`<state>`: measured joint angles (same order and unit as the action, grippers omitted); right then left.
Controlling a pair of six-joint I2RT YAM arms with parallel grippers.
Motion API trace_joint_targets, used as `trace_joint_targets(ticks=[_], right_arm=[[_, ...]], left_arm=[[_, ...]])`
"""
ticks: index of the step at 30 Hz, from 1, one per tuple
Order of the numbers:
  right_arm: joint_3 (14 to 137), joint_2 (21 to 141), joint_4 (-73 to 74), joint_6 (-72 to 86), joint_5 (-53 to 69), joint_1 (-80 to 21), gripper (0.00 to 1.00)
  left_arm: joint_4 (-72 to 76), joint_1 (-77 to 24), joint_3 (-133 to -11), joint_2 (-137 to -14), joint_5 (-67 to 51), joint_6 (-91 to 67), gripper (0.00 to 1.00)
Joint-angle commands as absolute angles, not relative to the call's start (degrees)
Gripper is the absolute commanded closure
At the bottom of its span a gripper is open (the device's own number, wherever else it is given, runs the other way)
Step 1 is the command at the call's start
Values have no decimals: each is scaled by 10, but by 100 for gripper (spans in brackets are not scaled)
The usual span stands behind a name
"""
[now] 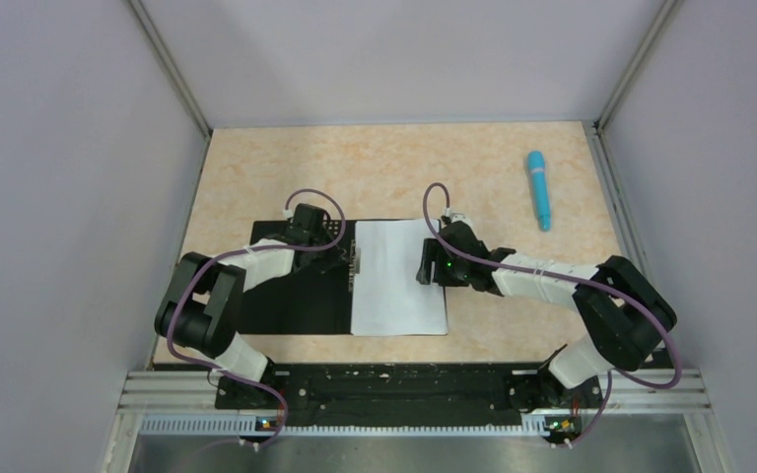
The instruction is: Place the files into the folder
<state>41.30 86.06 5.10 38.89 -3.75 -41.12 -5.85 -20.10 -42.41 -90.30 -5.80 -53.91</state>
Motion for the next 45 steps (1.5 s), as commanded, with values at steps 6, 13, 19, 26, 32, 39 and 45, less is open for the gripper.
trace_joint_targets(ticks=[6,13,19,26,32,39,45], right_arm=[[419,862,38,396,-50,-415,34],[418,853,49,394,-58,-414,33],[413,849,53,396,-60,-414,33],[412,841,61,398,-66,-414,33],[406,842,55,401,-58,-414,33],[402,851,43,408,-34,-415,33],[401,858,35,416,-27,-423,33]], left_arm=[[-99,-211,-406,-931,-59,-534,100],[-101,-211,-406,-931,-58,-534,100],[-101,-210,-405,-929,-56,-534,100],[-101,-210,-405,-927,-55,-535,100],[-104,-211,-404,-925,-55,-535,100],[-101,-211,-403,-926,-59,-538,100],[-99,-212,-403,-927,-61,-541,100]])
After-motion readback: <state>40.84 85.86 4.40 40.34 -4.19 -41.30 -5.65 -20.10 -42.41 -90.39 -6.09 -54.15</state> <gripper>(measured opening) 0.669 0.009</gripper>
